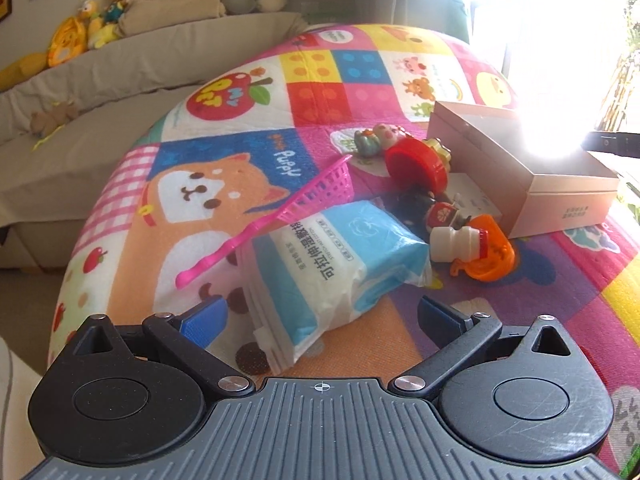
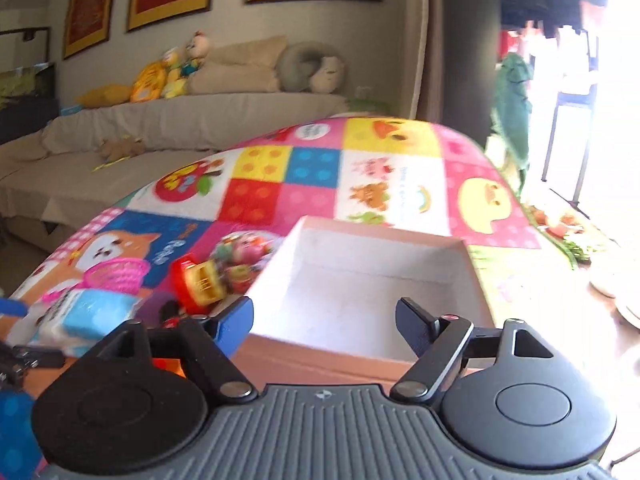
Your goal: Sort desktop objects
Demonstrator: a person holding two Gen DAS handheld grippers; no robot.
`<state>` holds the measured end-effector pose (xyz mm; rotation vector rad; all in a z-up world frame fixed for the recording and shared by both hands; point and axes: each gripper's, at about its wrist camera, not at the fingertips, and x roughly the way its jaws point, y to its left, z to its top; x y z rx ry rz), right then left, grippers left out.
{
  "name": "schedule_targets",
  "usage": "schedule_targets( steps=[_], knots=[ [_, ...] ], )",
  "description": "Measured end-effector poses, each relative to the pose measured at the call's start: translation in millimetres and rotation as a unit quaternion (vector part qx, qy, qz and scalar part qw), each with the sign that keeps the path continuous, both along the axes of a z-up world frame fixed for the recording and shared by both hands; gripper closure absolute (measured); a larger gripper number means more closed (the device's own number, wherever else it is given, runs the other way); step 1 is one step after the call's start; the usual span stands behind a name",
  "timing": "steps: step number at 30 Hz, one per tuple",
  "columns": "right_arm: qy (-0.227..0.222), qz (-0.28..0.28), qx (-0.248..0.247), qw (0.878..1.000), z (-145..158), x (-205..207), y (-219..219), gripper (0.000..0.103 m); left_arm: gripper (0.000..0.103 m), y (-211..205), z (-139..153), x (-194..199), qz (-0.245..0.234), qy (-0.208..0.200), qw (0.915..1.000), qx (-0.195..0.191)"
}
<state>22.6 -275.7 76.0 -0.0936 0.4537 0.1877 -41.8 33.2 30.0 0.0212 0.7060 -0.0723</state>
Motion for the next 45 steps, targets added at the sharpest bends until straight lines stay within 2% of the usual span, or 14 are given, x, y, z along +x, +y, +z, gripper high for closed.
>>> schedule_targets(
  steps=[4,7,8,11,15,18,20,24,27,29,30,36,42,45],
  knots=[
    [0.049,-0.089,0.048,0.994,-18.8,34.5,-43.3,0.017,0.0,-8.5,-2.7,1.8,-0.015,0.002,0.9999,-0.007],
    [0.09,-0.076,0.087,0.989,-33.9,49.7,-48.2,0.016,0.0,-8.6,-1.5,0.9,-0.016,0.0,0.9999,-0.005],
    [0.09,-0.076,0.09,0.989,-36.3,50.8,-44.1,0.008,0.0,-7.2,-0.7,0.4,-0.013,-0.001,0.9999,-0.004],
    [0.08,-0.068,0.086,0.991,-38.1,51.3,-27.5,0.004,0.0,-3.7,1.2,-0.4,-0.004,-0.003,1.0,0.0],
    [0.072,-0.004,0.1,0.992,-30.2,47.5,-6.8,0.006,0.0,-0.5,-0.7,0.6,0.005,0.002,0.9999,0.011],
    [-0.002,0.019,0.041,0.999,-14.0,20.8,16.9,0.007,0.0,3.0,-3.8,3.7,0.02,0.008,0.9995,0.021],
    [-0.029,0.073,0.009,0.997,-6.8,-2.1,32.7,0.007,0.0,5.8,-5.6,7.3,0.031,0.01,0.9991,0.026],
    [0.01,0.179,-0.026,0.983,-18.5,-28.6,66.9,0.008,0.0,9.5,-8.3,13.1,0.054,0.013,0.9978,0.036],
    [0.044,0.207,-0.046,0.976,-37.6,-33.8,93.2,0.022,0.0,12.4,-7.8,13.1,0.065,0.014,0.9969,0.043],
    [0.063,0.204,-0.045,0.976,-44.8,-28.7,104.0,0.038,0.0,13.9,-6.9,12.3,0.066,0.014,0.9968,0.043],
    [0.075,0.204,-0.041,0.975,-47.3,-25.1,108.6,0.039,0.0,14.8,-6.3,11.7,0.066,0.013,0.9968,0.042],
    [0.089,0.196,-0.078,0.973,-62.2,-20.2,115.8,0.039,0.0,15.9,0.8,7.0,0.058,0.0,0.9978,0.031],
    [0.058,0.101,-0.125,0.985,-60.5,-18.5,77.1,0.039,0.0,4.4,23.1,-3.6,0.031,-0.041,0.9986,0.011],
    [0.073,0.077,-0.098,0.989,-59.2,-20.7,51.8,0.039,0.0,-15.4,31.8,-2.5,-0.017,-0.051,0.9984,-0.019]
  ],
)
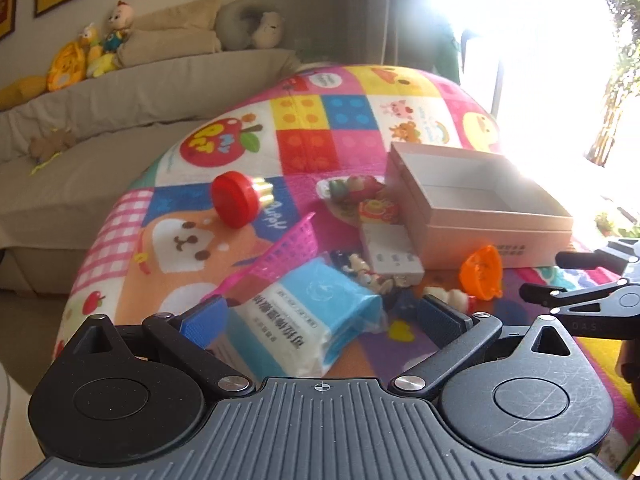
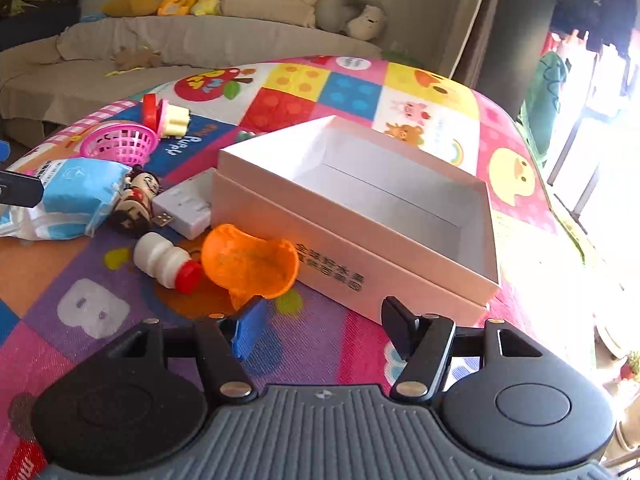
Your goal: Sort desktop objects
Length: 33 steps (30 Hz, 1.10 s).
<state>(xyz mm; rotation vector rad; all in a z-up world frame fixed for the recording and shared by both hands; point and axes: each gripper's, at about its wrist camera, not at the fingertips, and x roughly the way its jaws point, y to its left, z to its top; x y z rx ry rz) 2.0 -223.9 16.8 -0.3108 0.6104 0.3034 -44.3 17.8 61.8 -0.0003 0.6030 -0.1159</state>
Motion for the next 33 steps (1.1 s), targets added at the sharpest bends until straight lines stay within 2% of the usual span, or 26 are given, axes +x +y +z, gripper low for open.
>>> schedule_targets(
  steps=[4,7,9,12,15,17,18,19,24,29,33],
  knots=[
    [-0.002,-0.024,0.036,0.999,-0.1,-9.8,-21.4,0.033,0.0,-40.3,-10.4,11.8,-0.061,0.012,0.998,-0.003],
    [-0.004,-0.041,0.063,0.997,-1.8,-16.4,-32.5,0.031,0.0,-69.7,-27.2,21.0,-0.095,0.005,0.9951,0.026],
    [-0.003,-0.047,0.074,0.996,-2.3,-19.4,-38.1,0.031,0.002,-80.6,-36.7,30.5,-0.1,0.008,0.9941,0.041],
    [-0.006,-0.047,0.08,0.996,-0.6,-23.3,-43.1,0.031,0.024,-85.6,-44.4,43.5,-0.097,0.019,0.994,0.046],
    [-0.005,-0.039,0.089,0.995,2.8,-25.9,-45.7,0.031,0.026,-83.1,-47.7,50.5,-0.094,0.028,0.9944,0.038],
    [0.002,-0.03,0.102,0.994,5.2,-24.3,-44.9,0.031,0.039,-81.6,-48.0,48.4,-0.097,0.029,0.9943,0.036],
    [0.007,-0.025,0.108,0.994,6.4,-23.2,-43.1,0.031,0.053,-80.8,-48.4,47.2,-0.098,0.03,0.994,0.037],
    [0.011,-0.019,0.112,0.993,7.4,-21.5,-40.1,0.031,0.055,-78.5,-48.1,43.9,-0.1,0.033,0.9937,0.037],
    [0.024,0.023,0.12,0.992,14.2,-10.7,-15.9,0.031,0.055,-62.5,-46.2,22.2,-0.097,0.039,0.9939,0.036],
    [0.046,0.04,0.108,0.992,10.7,6.7,12.0,0.022,0.054,-45.3,-45.1,1.1,-0.088,0.05,0.9944,0.031],
    [0.058,0.027,0.084,0.994,0.6,20.4,36.8,0.019,0.042,-40.3,-47.3,-1.5,-0.078,0.054,0.9952,0.022]
  ],
)
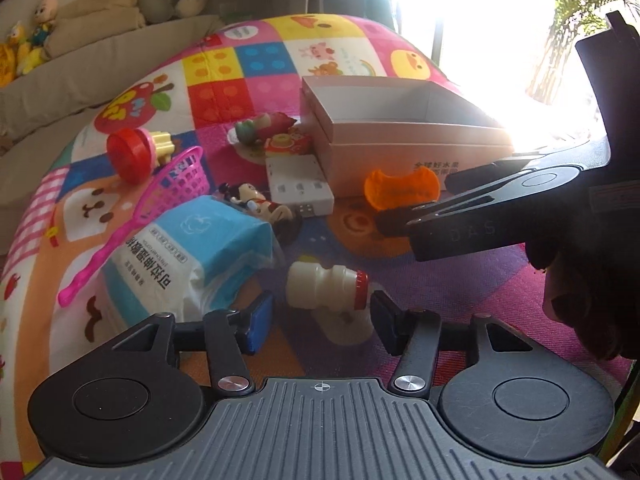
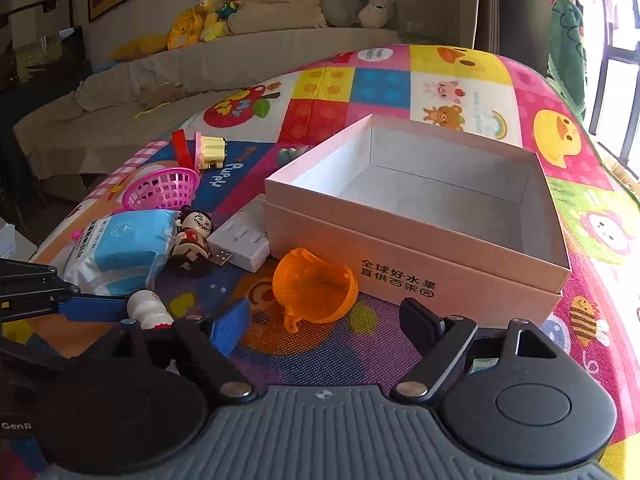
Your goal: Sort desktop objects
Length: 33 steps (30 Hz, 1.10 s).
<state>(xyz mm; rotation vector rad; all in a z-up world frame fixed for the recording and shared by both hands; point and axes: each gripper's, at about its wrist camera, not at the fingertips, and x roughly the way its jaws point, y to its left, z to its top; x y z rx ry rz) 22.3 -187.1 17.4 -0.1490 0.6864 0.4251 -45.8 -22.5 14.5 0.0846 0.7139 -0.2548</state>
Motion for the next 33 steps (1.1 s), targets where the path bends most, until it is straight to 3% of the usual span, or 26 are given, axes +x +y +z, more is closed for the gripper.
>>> schedule_targets(
  steps=[6,10,17,19,25,29,33],
  knots=[
    [0.014,-0.034,-0.018,0.999,-8.2,15.6,21.6,0.021,0.036,-2.7,-2.8,5.1,0.004,0.001,1.0,-0.002],
    [0.022,-0.035,-0.014,0.999,-8.5,16.9,17.4,0.049,0.037,-3.5,-3.1,9.7,0.014,-0.001,0.9999,-0.003],
    [0.012,-0.025,-0.022,0.999,-2.4,-3.7,-5.0,0.049,0.041,-11.3,-3.5,20.6,0.017,-0.006,0.9998,0.003],
    [0.012,-0.02,-0.023,0.999,0.1,-13.0,-15.5,0.049,0.053,-14.9,-3.5,20.4,0.013,-0.009,0.9998,0.012],
    [0.006,0.001,-0.03,1.0,14.1,-47.7,-52.7,0.049,0.053,-22.7,16.0,1.5,-0.027,-0.029,0.9992,0.006],
    [-0.06,-0.001,-0.026,0.998,50.3,-68.6,-76.6,0.049,0.053,-34.5,57.3,9.2,-0.058,-0.091,0.9942,-0.008],
    [-0.152,-0.041,-0.037,0.987,87.5,-56.1,-84.5,0.049,0.052,-59.7,92.4,50.5,-0.072,-0.161,0.9843,0.0]
  ],
)
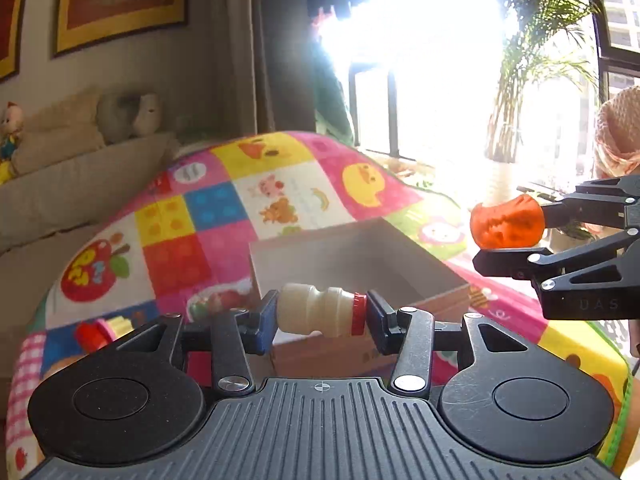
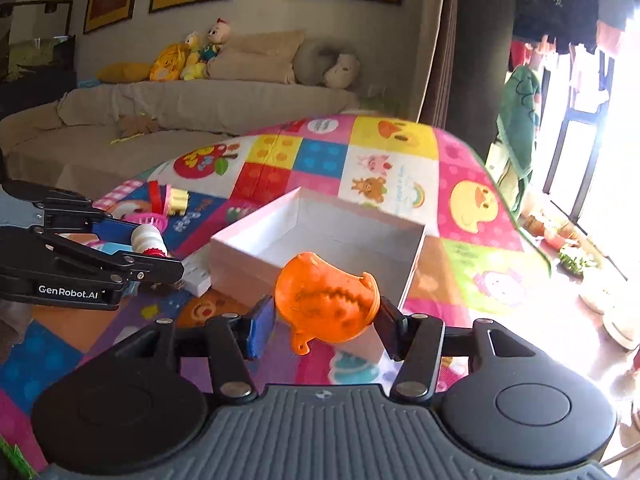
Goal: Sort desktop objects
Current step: 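Lower the white bottle into the pink box and open the left tool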
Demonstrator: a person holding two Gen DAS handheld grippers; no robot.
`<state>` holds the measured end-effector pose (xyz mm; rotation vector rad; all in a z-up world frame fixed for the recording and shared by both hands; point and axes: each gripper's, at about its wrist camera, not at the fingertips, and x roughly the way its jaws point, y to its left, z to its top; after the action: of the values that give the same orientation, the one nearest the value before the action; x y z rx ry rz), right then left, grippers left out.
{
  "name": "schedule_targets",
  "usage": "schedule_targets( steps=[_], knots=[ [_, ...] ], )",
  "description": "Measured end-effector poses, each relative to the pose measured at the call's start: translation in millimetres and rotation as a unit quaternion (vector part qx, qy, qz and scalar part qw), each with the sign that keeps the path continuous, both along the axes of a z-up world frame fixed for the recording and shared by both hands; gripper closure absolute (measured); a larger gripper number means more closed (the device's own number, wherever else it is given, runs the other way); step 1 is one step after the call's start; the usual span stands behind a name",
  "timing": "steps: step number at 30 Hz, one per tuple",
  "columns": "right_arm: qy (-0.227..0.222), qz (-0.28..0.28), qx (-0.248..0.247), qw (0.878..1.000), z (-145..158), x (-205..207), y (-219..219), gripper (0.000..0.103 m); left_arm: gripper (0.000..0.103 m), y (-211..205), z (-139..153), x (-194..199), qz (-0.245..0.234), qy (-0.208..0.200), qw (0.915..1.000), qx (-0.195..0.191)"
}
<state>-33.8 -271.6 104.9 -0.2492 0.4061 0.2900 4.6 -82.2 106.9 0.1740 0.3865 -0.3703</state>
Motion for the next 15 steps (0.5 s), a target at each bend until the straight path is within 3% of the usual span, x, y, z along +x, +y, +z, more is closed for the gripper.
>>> schedule_targets(
  steps=[3,7,10,11,15],
  knots=[
    [-0.026,-0.028,-0.002,0.999,8.4,37.5,4.5,0.049,0.051,-16.9,15.3,46.8,0.0,-0.008,1.0,-0.006],
    [-0.013,-0.053,0.008,0.998,-0.5,84.2,10.3,0.046,0.042,-5.3,16.4,80.2,0.039,0.006,0.9992,-0.004],
    [-0.005,-0.052,0.014,0.999,-10.2,86.1,8.9,0.044,0.033,29.8,6.4,81.2,0.069,0.016,0.9975,-0.003],
    [-0.004,-0.049,0.015,0.999,-13.6,81.6,7.7,0.04,0.032,42.2,1.9,81.5,0.087,0.017,0.996,0.006],
    [0.009,-0.026,0.012,1.0,-29.5,56.3,7.3,0.034,0.024,104.4,-12.1,90.7,0.164,0.032,0.9856,0.025]
  ],
)
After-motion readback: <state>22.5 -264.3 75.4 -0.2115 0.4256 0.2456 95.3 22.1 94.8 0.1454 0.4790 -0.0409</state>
